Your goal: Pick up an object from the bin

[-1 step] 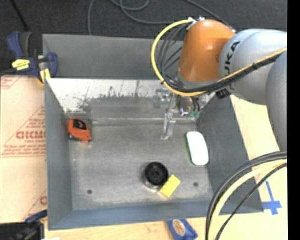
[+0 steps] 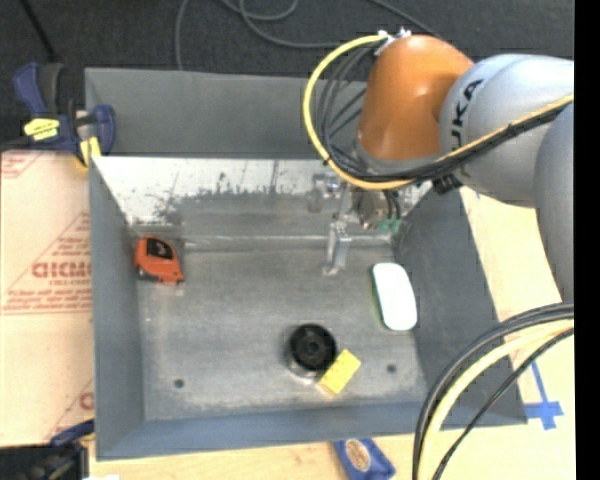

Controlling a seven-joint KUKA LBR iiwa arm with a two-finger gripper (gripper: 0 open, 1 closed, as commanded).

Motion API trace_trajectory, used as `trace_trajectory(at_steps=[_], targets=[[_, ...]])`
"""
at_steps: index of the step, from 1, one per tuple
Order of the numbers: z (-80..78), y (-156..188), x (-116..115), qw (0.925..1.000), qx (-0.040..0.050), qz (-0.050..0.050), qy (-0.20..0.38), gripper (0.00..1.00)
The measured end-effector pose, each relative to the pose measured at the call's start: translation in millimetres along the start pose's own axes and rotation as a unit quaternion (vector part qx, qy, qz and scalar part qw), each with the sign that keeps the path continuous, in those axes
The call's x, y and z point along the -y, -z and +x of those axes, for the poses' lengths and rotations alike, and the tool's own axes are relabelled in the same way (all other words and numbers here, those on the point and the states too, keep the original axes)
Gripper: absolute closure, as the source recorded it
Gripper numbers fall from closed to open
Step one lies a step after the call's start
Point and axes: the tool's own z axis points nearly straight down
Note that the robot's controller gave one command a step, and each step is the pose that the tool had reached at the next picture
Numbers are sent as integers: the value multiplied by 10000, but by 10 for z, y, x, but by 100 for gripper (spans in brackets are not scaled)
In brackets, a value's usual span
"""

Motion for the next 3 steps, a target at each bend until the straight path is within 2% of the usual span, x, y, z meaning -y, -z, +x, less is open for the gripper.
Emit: trace_trajectory(at_steps=[1,2,3], targets=[[445,-412,-13,9974,7,10,726,0],[652,-517,-91,9897,-28,4,1430,0],[933,-453,-30,9625,-11,4,2714,0]])
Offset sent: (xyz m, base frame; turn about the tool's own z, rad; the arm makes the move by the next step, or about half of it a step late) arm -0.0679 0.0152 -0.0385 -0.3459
